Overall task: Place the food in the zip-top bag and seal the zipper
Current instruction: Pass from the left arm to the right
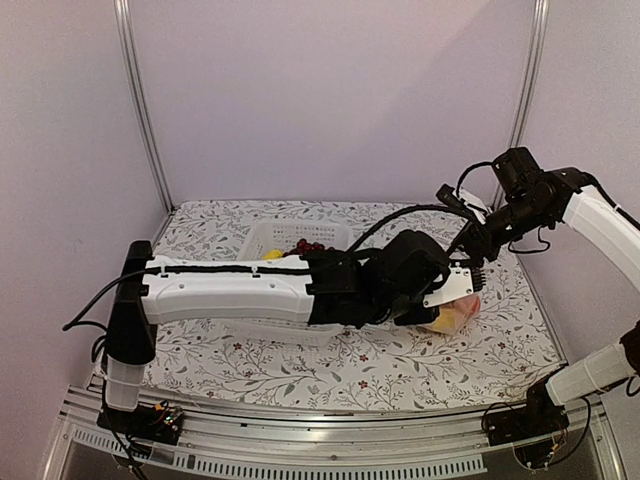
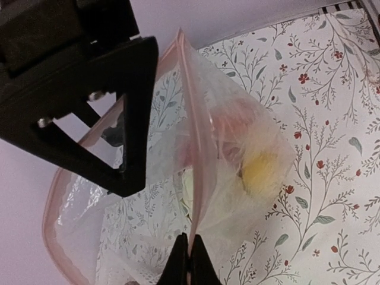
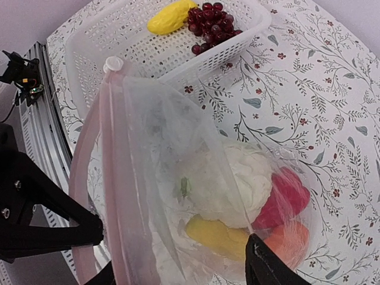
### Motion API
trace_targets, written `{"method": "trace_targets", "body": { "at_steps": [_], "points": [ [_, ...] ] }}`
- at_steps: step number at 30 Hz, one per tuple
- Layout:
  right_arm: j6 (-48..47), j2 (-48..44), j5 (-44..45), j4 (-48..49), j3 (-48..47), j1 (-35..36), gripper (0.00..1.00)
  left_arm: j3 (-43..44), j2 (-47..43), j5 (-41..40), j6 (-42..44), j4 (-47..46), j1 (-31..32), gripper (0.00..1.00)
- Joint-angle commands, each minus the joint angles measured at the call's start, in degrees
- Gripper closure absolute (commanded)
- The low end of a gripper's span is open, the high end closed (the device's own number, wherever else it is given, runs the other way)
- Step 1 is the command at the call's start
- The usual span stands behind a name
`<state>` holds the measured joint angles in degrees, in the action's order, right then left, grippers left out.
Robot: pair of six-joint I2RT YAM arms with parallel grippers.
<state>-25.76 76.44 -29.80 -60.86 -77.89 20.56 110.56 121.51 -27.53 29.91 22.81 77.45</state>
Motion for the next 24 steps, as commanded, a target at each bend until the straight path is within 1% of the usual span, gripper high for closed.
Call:
{"method": "trace_targets", "body": {
  "at_steps": [1, 3, 6, 7, 10, 14, 15, 20, 24],
  "points": [
    [0.04, -1.42, 7.35, 1.77, 1.83, 0.36, 0.43, -0.61, -3.49, 0.53, -0.95, -2.91, -0.49, 1.00],
    [0.39, -1.97, 9.98, 2.69, 1.67, 0.33, 0.49, -0.61, -3.50, 0.76, -0.95, -3.02, -0.57, 1.00],
    [0.83, -2.83, 12.50, 3.62, 0.92, 0.29, 0.65, -0.37, -3.13, 0.90, -0.76, -3.06, -0.56, 1.00],
    [0.94, -3.02, 12.60, 3.75, 0.63, 0.30, 0.70, -0.23, -2.96, 0.90, -0.66, -2.97, -0.61, 1.00],
    [1.13, -3.75, 11.85, 3.77, -0.65, 0.31, 0.79, 0.23, -2.47, 0.81, -0.24, -2.84, -0.58, 1.00],
    [1.08, -4.26, 12.28, 3.37, -3.41, 0.21, 0.98, 1.76, -1.26, 0.55, 0.08, -2.03, -0.79, 1.00],
    [0.94, -4.41, 12.81, 3.46, -3.94, 0.12, 1.00, 1.80, -1.01, 0.67, -0.06, -2.04, -1.15, 1.00],
    [1.03, -5.65, 13.87, 3.93, -5.73, -1.25, 1.00, 2.21, -0.05, -0.49, -0.34, -1.89, -1.82, 1.00],
    [0.89, -6.02, 16.54, 5.02, -3.43, -1.40, 1.00, 2.59, -1.25, -2.40, 1.78, -5.06, -0.29, 0.99]
  ]
}}
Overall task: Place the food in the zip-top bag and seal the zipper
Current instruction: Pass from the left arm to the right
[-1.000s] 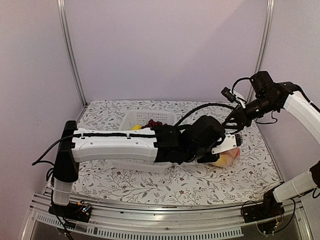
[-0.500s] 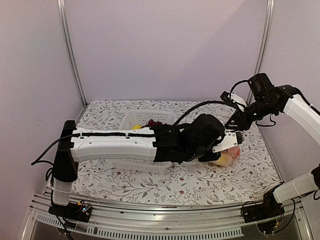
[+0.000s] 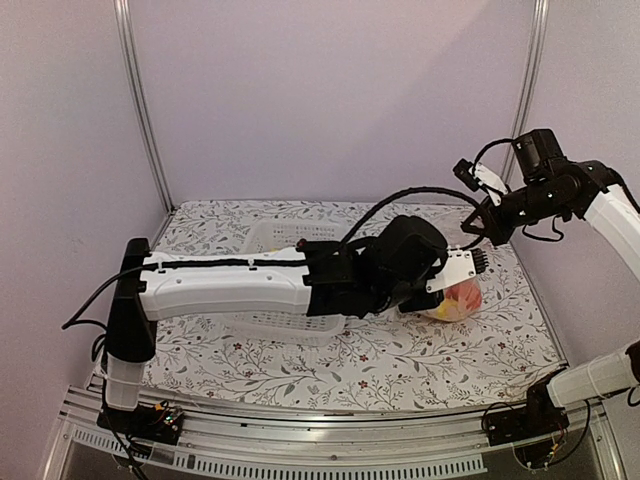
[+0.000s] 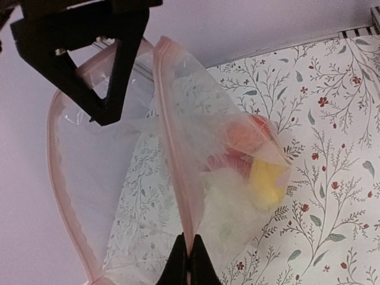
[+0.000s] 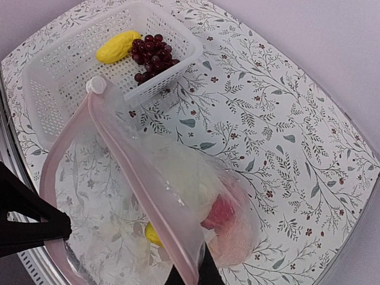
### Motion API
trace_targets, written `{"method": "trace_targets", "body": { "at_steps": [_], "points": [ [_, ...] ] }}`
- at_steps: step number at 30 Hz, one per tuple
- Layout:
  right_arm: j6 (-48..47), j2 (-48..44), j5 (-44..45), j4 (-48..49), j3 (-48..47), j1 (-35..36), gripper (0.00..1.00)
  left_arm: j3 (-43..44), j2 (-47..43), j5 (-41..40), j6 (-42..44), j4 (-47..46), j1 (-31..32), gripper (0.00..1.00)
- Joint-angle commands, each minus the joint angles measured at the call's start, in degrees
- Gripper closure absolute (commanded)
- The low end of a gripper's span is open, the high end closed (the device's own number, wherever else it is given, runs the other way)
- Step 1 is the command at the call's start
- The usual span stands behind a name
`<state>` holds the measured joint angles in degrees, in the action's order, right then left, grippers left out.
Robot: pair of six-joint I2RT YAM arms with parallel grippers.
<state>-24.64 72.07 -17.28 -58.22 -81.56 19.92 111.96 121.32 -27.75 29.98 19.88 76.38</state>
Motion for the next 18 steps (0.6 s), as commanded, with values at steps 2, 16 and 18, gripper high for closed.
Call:
{"method": "trace_targets", "body": {
  "at_steps": [2, 16, 18],
  "points": [
    [-0.24, -1.67, 5.80, 3.25, 1.40, -0.83, 1.00, 0.27, -2.00, -3.80, 3.71, -5.56, 1.64, 0.91],
    [0.65, -2.09, 11.35, 9.01, 2.08, -3.95, 1.00, -22.37, -19.18, -9.72, -8.86, -16.82, -0.98, 0.26],
    [0.99, -1.04, 12.35, 9.88, 0.94, -5.02, 1.00, -24.75, -21.32, -8.18, -14.12, -13.50, -3.61, 0.26]
  ]
}}
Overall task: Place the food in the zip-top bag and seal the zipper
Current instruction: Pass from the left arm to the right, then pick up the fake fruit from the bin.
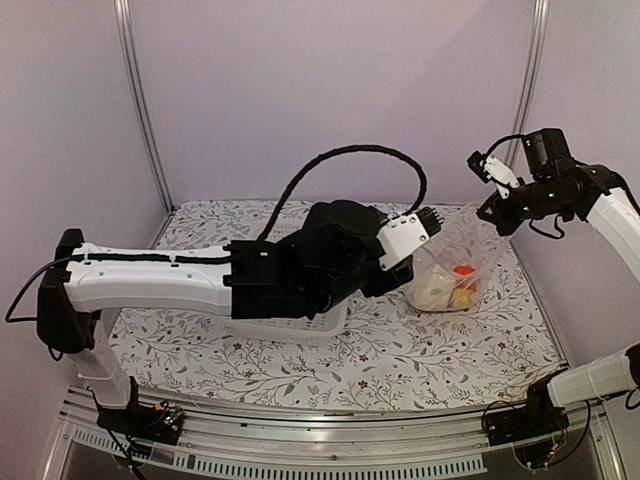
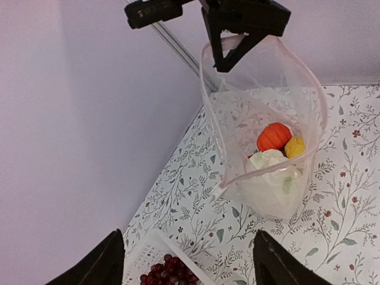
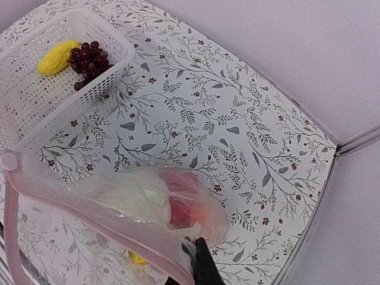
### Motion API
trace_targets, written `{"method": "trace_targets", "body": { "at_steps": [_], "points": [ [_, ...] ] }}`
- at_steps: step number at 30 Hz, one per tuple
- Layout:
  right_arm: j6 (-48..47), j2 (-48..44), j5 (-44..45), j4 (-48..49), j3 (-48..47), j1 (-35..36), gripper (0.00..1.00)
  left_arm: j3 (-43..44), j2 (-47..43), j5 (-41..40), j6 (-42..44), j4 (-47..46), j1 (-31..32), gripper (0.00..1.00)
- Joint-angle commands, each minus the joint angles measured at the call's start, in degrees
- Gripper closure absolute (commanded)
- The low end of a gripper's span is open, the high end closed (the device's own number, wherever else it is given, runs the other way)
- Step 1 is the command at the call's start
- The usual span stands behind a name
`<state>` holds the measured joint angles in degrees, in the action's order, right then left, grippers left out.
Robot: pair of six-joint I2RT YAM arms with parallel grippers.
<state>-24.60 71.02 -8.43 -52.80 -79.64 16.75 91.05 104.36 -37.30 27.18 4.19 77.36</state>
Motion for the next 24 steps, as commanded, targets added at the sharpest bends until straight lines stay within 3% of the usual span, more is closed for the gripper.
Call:
{"method": "trace_targets", "body": {
  "at_steps": [1, 7, 12, 16, 21, 24],
  "points": [
    [1.02, 0.52, 4.17, 4.72, -1.87, -2.22, 1.00, -5.17, -5.25, 2.04, -13.40, 3.58, -5.72, 0.26],
    [1.26, 3.12, 6.59, 6.55, -6.57, -4.00, 1.00, -12.82, -10.71, 2.10, -23.72, 9.20, -13.03, 0.23],
    [2.09, 2.83, 0.45, 6.60, -3.60, -4.07, 1.00, -15.99, -14.36, 9.91, -34.27, 14.71, -22.42, 0.25],
    [2.21, 0.27, -4.29, 6.61, 1.15, -4.04, 1.00, -15.94, -13.84, 16.26, -39.76, 18.82, -29.50, 0.29],
    [1.63, -3.52, -7.82, 5.65, 5.56, -4.02, 1.00, -17.72, -10.76, 17.46, -42.09, 19.89, -33.04, 0.30],
    [1.06, -5.08, -10.33, 4.14, 7.11, -4.04, 1.00, -17.88, -7.52, 19.13, -43.61, 20.43, -34.70, 0.36]
  ]
}}
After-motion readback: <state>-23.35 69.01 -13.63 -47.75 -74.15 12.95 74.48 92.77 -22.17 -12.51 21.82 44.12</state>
